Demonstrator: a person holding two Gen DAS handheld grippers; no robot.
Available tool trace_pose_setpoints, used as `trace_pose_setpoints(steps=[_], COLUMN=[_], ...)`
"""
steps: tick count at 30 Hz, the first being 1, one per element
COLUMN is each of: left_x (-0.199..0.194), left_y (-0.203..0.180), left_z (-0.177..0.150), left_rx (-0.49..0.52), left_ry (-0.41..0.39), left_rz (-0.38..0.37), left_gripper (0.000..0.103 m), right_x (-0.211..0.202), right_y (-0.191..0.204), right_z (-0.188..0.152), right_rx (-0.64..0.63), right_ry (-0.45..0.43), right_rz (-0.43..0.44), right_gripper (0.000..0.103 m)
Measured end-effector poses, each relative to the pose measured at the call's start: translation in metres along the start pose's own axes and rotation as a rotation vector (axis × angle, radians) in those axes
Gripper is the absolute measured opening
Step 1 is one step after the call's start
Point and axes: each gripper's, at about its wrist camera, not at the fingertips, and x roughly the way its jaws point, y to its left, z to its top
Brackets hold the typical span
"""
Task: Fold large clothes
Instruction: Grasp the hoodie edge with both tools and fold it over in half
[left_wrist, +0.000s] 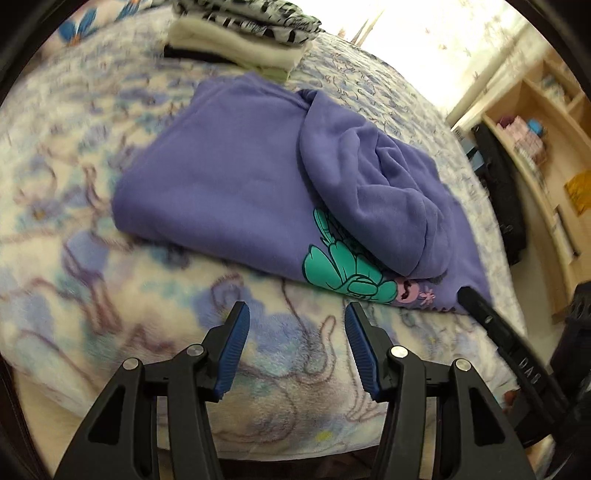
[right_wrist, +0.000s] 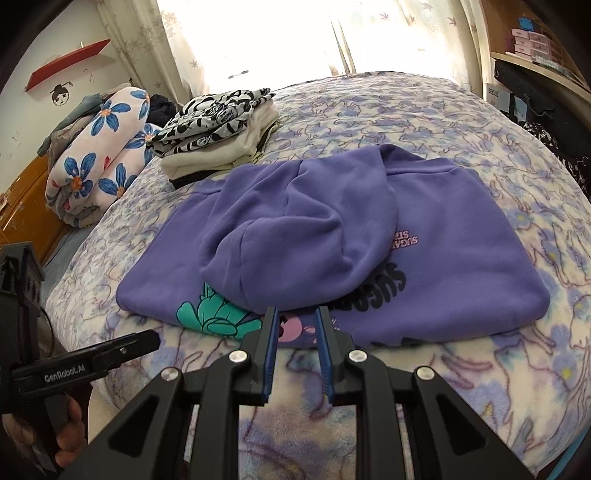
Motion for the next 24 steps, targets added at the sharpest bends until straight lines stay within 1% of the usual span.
trace_pose_setpoints(steps=[2,3,5,6,11,14,17,21,23,24], left_x=[0.009,0.012,0.018,0.020,0.036,0.049,0.063,0.072,0.072,0.070], left_y=[0.012,0.017,0.027,0.029,0.034,0.032,0.033,0.042,0.048,0.051], left_z=[-0.001,-0.002,0.000,0.002,0.018,0.030,0.047,0.069,0.078,0.082], left_rx=[-0.063,-0.087,-0.131,-0.138,-0.165,-0.174,-0.184,-0.229,-0.255,-0.274], left_ry=[0.012,0.008,-0.027,-0.041,-0.118,-0.132,-0.144,-0.164,-0.189,-0.216], left_rz=[-0.077,-0.102,-0.138,-0.143,-0.129,-0.105,-0.092,-0.102,-0.107,-0.097], left_gripper=[0.052,0.053,0.053,0.053,0.053,0.053,0.053,0.052,0.048,0.038], right_x=[0.001,0.002,0.003,0.004,0.012,0.012,0.009,0.011,0.015,0.019], right_y=[0.001,0.002,0.002,0.003,0.002,0.001,0.001,0.002,0.002,0.002], right_z=[-0.002,-0.003,-0.002,-0.002,0.000,0.003,0.008,0.018,0.026,0.031], right_rx=[-0.007,-0.009,-0.014,-0.017,-0.011,-0.007,-0.020,-0.028,-0.027,-0.031], right_ry=[0.001,0.000,-0.004,-0.003,0.001,-0.015,-0.054,-0.073,-0.074,-0.078], right_rz=[0.004,0.004,0.007,0.008,0.013,0.028,0.031,0.029,0.026,0.016], right_gripper=[0.020,0.020,0.020,0.020,0.020,0.020,0.020,0.020,0.020,0.020])
